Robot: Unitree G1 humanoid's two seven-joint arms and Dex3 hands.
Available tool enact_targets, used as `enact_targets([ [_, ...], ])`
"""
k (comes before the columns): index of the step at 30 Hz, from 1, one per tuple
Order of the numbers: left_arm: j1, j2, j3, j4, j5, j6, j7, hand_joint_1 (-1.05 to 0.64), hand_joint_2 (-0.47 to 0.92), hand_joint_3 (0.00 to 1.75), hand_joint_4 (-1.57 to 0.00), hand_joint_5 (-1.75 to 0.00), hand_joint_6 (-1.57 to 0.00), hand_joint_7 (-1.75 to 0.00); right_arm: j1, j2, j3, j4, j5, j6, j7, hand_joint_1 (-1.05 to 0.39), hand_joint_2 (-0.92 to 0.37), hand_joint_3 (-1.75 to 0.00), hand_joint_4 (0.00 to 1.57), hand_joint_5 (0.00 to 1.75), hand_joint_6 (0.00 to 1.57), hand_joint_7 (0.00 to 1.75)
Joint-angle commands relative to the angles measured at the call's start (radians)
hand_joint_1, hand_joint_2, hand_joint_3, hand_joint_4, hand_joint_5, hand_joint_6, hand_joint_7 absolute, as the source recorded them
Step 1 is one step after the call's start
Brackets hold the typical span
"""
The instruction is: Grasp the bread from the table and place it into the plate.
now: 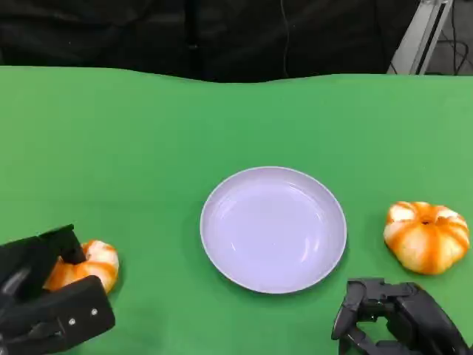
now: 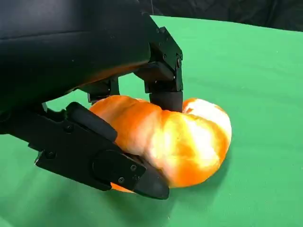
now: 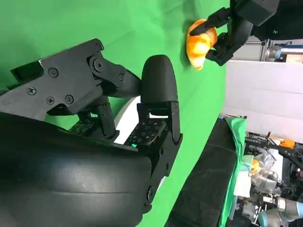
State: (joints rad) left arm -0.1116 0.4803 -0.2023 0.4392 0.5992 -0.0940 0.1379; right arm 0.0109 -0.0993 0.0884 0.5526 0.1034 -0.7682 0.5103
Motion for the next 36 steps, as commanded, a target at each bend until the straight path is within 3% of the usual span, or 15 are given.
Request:
enact_targets([
  [1, 0.117, 0.007, 0.081, -0.254, -0.019, -0.015, 0.061, -0.04, 0.77, 0.00, -0.68, -1.75, -0.51, -1.75, 0.002, -0.007, -0.008, 0.007, 0.004, 0.004, -0.007, -0.10, -0.65, -0.89, 0.85, 1.42, 0.85, 1.17],
  [11, 0.157, -0.009, 0.109, -0.424, 0.003, 0.009, 0.031, -0.06, 0.78, 0.01, -0.71, -1.75, -0.52, -1.75, 0.000, -0.005, -0.008, 0.013, 0.008, 0.001, -0.002, -0.10, -0.65, -0.90, 0.85, 1.42, 0.86, 1.16],
  [23, 0.162, -0.012, 0.111, -0.440, 0.005, 0.021, 0.023, -0.07, 0.78, 0.01, -0.71, -1.75, -0.52, -1.75, 0.000, -0.005, -0.009, 0.013, 0.009, 0.002, -0.001, -0.10, -0.66, -0.89, 0.85, 1.42, 0.86, 1.16],
  [27, 0.092, -0.075, 0.072, -0.596, 0.007, 0.000, 0.008, -0.09, 0.79, 0.01, -0.70, -1.75, -0.53, -1.72, 0.000, -0.003, -0.004, 0.017, -0.013, -0.012, -0.016, -0.10, -0.65, -0.90, 0.84, 1.42, 0.86, 1.16],
  [36, 0.032, -0.127, 0.042, -0.572, 0.012, -0.007, -0.009, -0.09, 0.80, 0.01, -0.70, -1.75, -0.53, -1.71, -0.002, 0.004, 0.000, 0.023, -0.015, -0.016, -0.021, -0.12, -0.64, -0.94, 0.84, 1.44, 0.85, 1.18],
])
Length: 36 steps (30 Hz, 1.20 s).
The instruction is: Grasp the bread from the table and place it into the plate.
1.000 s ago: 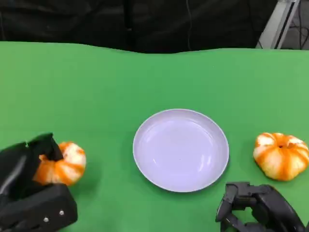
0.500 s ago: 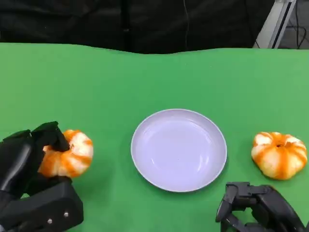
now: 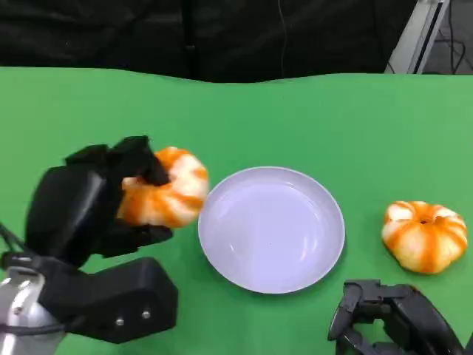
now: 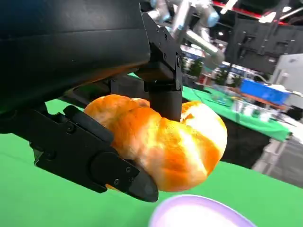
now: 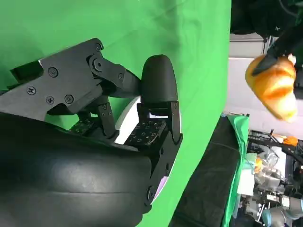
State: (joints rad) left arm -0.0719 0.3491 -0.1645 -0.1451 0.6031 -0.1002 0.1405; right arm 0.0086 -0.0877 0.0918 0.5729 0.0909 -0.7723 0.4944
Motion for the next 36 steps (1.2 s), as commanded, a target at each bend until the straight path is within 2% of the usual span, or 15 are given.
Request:
enact_targets([
  [1, -0.008, 0.004, 0.005, 0.013, 0.009, -0.001, -0.012, -0.09, 0.80, 0.01, -0.70, -1.75, -0.53, -1.71, 0.001, -0.008, -0.003, 0.003, -0.002, -0.012, -0.005, -0.12, -0.63, -0.94, 0.84, 1.45, 0.85, 1.18],
  [7, -0.076, -0.051, -0.065, 0.034, 0.027, 0.027, -0.056, -0.03, 0.78, 0.00, -0.68, -1.75, -0.51, -1.73, 0.004, -0.003, 0.000, -0.002, -0.014, -0.021, -0.020, -0.11, -0.62, -0.95, 0.84, 1.44, 0.85, 1.18],
  [26, -0.078, -0.056, -0.064, 0.036, 0.031, 0.027, -0.060, -0.02, 0.78, 0.00, -0.67, -1.75, -0.50, -1.74, 0.003, -0.002, 0.000, 0.001, -0.017, -0.025, -0.024, -0.11, -0.62, -0.96, 0.84, 1.42, 0.85, 1.18],
  [28, -0.156, -0.130, -0.159, 0.135, 0.058, 0.016, -0.063, -0.09, 0.78, 0.00, -0.65, -1.75, -0.50, -1.71, 0.009, -0.005, 0.003, -0.011, -0.030, -0.024, -0.034, -0.11, -0.62, -0.96, 0.85, 1.43, 0.85, 1.18],
  [30, -0.193, -0.162, -0.201, 0.186, 0.070, 0.008, -0.060, -0.12, 0.78, 0.00, -0.63, -1.75, -0.50, -1.68, 0.011, -0.006, 0.004, -0.017, -0.037, -0.023, -0.039, -0.11, -0.63, -0.95, 0.85, 1.43, 0.85, 1.18],
  [36, -0.203, -0.164, -0.204, 0.204, 0.072, 0.000, -0.049, -0.13, 0.78, 0.00, -0.63, -1.75, -0.51, -1.67, 0.012, -0.008, 0.008, -0.020, -0.038, -0.021, -0.045, -0.11, -0.64, -0.93, 0.85, 1.43, 0.85, 1.18],
])
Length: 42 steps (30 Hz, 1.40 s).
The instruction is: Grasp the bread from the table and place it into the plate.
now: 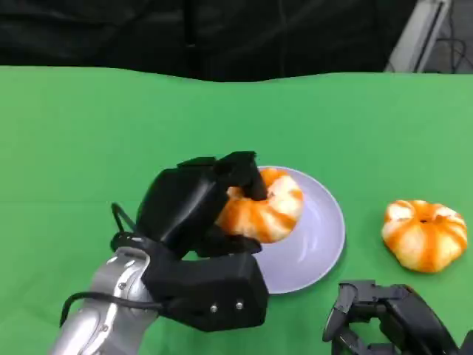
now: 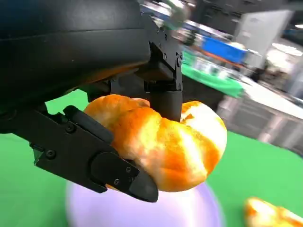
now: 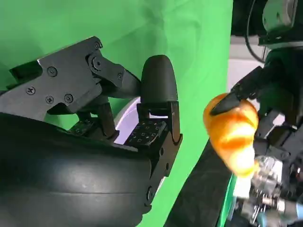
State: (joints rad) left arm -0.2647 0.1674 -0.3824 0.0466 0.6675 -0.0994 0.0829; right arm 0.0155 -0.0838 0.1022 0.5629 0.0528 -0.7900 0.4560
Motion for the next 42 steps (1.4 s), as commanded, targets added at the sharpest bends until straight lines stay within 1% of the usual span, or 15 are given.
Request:
enact_targets([
  [1, -0.010, 0.018, 0.013, 0.013, 0.007, -0.001, 0.009, -0.13, 0.78, 0.00, -0.63, -1.75, -0.51, -1.67, 0.006, -0.012, -0.002, -0.010, 0.000, -0.004, -0.007, -0.11, -0.64, -0.92, 0.85, 1.43, 0.85, 1.18],
  [7, -0.025, 0.004, 0.010, 0.049, -0.016, -0.018, 0.009, -0.11, 0.79, 0.00, -0.62, -1.75, -0.51, -1.66, 0.007, -0.011, 0.000, -0.016, 0.005, 0.006, -0.007, -0.11, -0.64, -0.92, 0.85, 1.43, 0.86, 1.17],
  [11, -0.091, -0.038, -0.040, 0.254, -0.006, -0.074, 0.051, -0.12, 0.79, 0.00, -0.57, -1.75, -0.52, -1.59, 0.005, -0.011, 0.002, -0.010, 0.006, 0.003, -0.004, -0.13, -0.64, -0.92, 0.84, 1.43, 0.86, 1.17],
  [15, -0.109, -0.040, -0.041, 0.292, -0.008, -0.100, 0.065, -0.13, 0.80, 0.01, -0.56, -1.75, -0.52, -1.57, 0.006, -0.012, 0.003, -0.010, 0.005, 0.004, -0.006, -0.13, -0.64, -0.92, 0.84, 1.43, 0.86, 1.16],
  [19, -0.149, -0.048, -0.047, 0.367, -0.019, -0.123, 0.049, -0.14, 0.79, 0.00, -0.56, -1.68, -0.57, -1.44, 0.006, -0.011, 0.004, -0.013, 0.005, 0.000, -0.007, -0.13, -0.64, -0.93, 0.84, 1.43, 0.86, 1.16],
  [22, -0.161, -0.051, -0.051, 0.392, -0.018, -0.126, 0.047, -0.15, 0.79, 0.00, -0.57, -1.59, -0.62, -1.30, 0.005, -0.014, 0.004, -0.014, 0.000, -0.001, -0.009, -0.13, -0.64, -0.93, 0.84, 1.43, 0.85, 1.16],
  [24, -0.166, -0.053, -0.054, 0.406, -0.017, -0.126, 0.046, -0.16, 0.79, 0.00, -0.60, -1.50, -0.67, -1.16, 0.004, -0.014, 0.003, -0.011, -0.003, -0.003, -0.012, -0.13, -0.63, -0.93, 0.84, 1.43, 0.85, 1.16],
  [27, -0.169, -0.054, -0.054, 0.412, -0.017, -0.128, 0.048, -0.16, 0.79, 0.00, -0.61, -1.47, -0.69, -1.12, 0.004, -0.015, 0.003, -0.011, -0.004, -0.003, -0.013, -0.13, -0.63, -0.93, 0.84, 1.43, 0.85, 1.16],
  [35, -0.183, -0.052, -0.059, 0.427, -0.009, -0.120, 0.039, -0.16, 0.79, 0.00, -0.62, -1.47, -0.70, -1.10, 0.006, -0.014, 0.003, -0.013, 0.001, 0.001, -0.010, -0.13, -0.63, -0.94, 0.84, 1.43, 0.85, 1.16],
  [36, -0.192, -0.050, -0.062, 0.436, -0.003, -0.112, 0.033, -0.31, 0.84, 0.01, -0.62, -0.98, -0.64, -0.71, 0.007, -0.013, 0.004, -0.015, 0.005, 0.005, -0.007, -0.13, -0.63, -0.94, 0.84, 1.43, 0.85, 1.16],
  [37, -0.201, -0.048, -0.065, 0.442, 0.002, -0.108, 0.027, -0.41, 0.89, 0.01, -0.71, -0.45, -0.66, -0.31, 0.009, -0.013, 0.004, -0.019, 0.008, 0.009, -0.005, -0.13, -0.62, -0.94, 0.84, 1.44, 0.85, 1.15],
  [38, -0.207, -0.046, -0.068, 0.446, 0.005, -0.105, 0.024, -0.47, 0.90, 0.03, -0.73, -0.24, -0.64, -0.16, 0.009, -0.012, 0.004, -0.019, 0.009, 0.008, -0.004, -0.14, -0.62, -0.94, 0.83, 1.44, 0.85, 1.15],
  [39, -0.210, -0.044, -0.069, 0.447, 0.004, -0.103, 0.020, -0.51, 0.91, 0.06, -0.72, -0.13, -0.61, -0.08, 0.009, -0.012, 0.003, -0.018, 0.008, 0.005, -0.005, -0.14, -0.62, -0.94, 0.83, 1.44, 0.85, 1.15],
  [40, -0.213, -0.043, -0.070, 0.448, 0.003, -0.102, 0.018, -0.56, 0.92, 0.11, -0.69, -0.05, -0.57, -0.03, 0.009, -0.012, 0.003, -0.017, 0.007, 0.003, -0.007, -0.14, -0.63, -0.94, 0.83, 1.44, 0.86, 1.15],
  [42, -0.216, -0.041, -0.073, 0.449, 0.000, -0.100, 0.017, -0.58, 0.92, 0.13, -0.68, -0.01, -0.55, -0.01, 0.008, -0.012, 0.003, -0.017, 0.006, 0.001, -0.008, -0.14, -0.63, -0.94, 0.83, 1.44, 0.86, 1.14],
])
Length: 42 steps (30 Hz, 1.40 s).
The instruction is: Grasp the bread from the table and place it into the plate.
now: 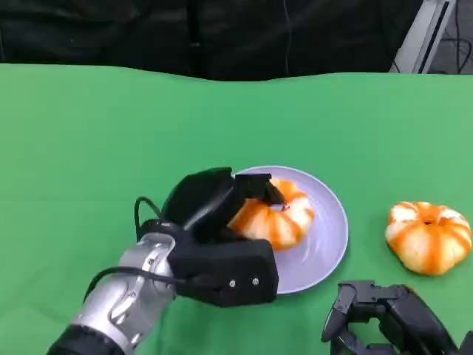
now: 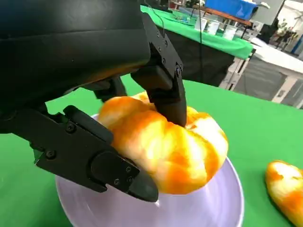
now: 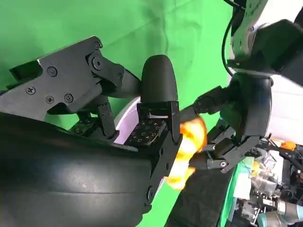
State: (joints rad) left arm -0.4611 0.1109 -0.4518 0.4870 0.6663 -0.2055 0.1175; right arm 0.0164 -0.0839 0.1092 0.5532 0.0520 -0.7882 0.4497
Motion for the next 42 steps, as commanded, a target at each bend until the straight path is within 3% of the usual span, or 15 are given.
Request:
enact_targets([
  [1, -0.023, 0.020, -0.005, -0.003, -0.005, 0.025, -0.054, -0.61, 0.92, 0.17, -0.65, -0.01, -0.54, 0.00, 0.007, -0.012, -0.003, -0.008, 0.004, 0.000, -0.004, -0.14, -0.63, -0.94, 0.83, 1.44, 0.86, 1.15],
  [4, -0.030, 0.028, -0.005, -0.029, -0.018, 0.064, -0.129, -0.71, 0.92, 0.31, -0.55, 0.00, -0.48, 0.00, 0.005, -0.012, -0.003, -0.006, 0.001, -0.005, -0.006, -0.14, -0.62, -0.94, 0.83, 1.43, 0.86, 1.16],
  [8, -0.031, 0.030, -0.002, -0.056, -0.022, 0.104, -0.180, -0.75, 0.92, 0.36, -0.51, 0.00, -0.45, 0.00, 0.005, -0.011, -0.003, -0.006, 0.006, 0.000, -0.002, -0.13, -0.62, -0.95, 0.84, 1.44, 0.86, 1.16],
  [13, -0.039, 0.037, 0.002, -0.111, -0.039, 0.185, -0.285, -0.94, 0.92, 0.61, -0.32, 0.00, -0.36, 0.00, 0.007, -0.009, -0.002, -0.011, 0.020, 0.012, 0.007, -0.13, -0.62, -0.95, 0.84, 1.45, 0.86, 1.17],
  [22, -0.031, 0.051, 0.001, -0.147, -0.053, 0.212, -0.317, -0.98, 0.92, 0.68, -0.29, 0.00, -0.33, 0.00, 0.007, -0.010, -0.003, -0.013, 0.010, 0.008, 0.000, -0.13, -0.62, -0.95, 0.84, 1.46, 0.86, 1.17],
  [29, 0.008, 0.063, 0.035, -0.159, -0.110, 0.140, -0.287, -0.94, 0.92, 0.68, -0.44, -0.05, -0.38, -0.02, 0.007, -0.009, -0.001, -0.011, 0.006, 0.001, -0.004, -0.12, -0.62, -0.96, 0.84, 1.44, 0.86, 1.19],
  [35, 0.009, 0.065, 0.039, -0.149, -0.121, 0.118, -0.279, -0.93, 0.92, 0.67, -0.46, -0.05, -0.39, -0.01, 0.007, -0.009, 0.000, -0.011, 0.007, 0.000, -0.004, -0.12, -0.62, -0.95, 0.84, 1.44, 0.86, 1.19],
  [38, 0.139, -0.017, 0.197, -0.151, -0.356, -0.065, -0.177, -0.82, 0.92, 0.55, -0.63, -0.08, -0.49, -0.03, 0.009, -0.012, -0.003, -0.013, 0.008, 0.002, -0.005, -0.11, -0.62, -0.96, 0.84, 1.43, 0.85, 1.18],
  [42, 0.181, -0.040, 0.248, -0.157, -0.445, -0.141, -0.174, -0.80, 0.92, 0.52, -0.70, -0.08, -0.52, -0.03, 0.010, -0.014, -0.003, -0.014, 0.000, -0.002, -0.012, -0.11, -0.63, -0.95, 0.85, 1.43, 0.86, 1.18],
])
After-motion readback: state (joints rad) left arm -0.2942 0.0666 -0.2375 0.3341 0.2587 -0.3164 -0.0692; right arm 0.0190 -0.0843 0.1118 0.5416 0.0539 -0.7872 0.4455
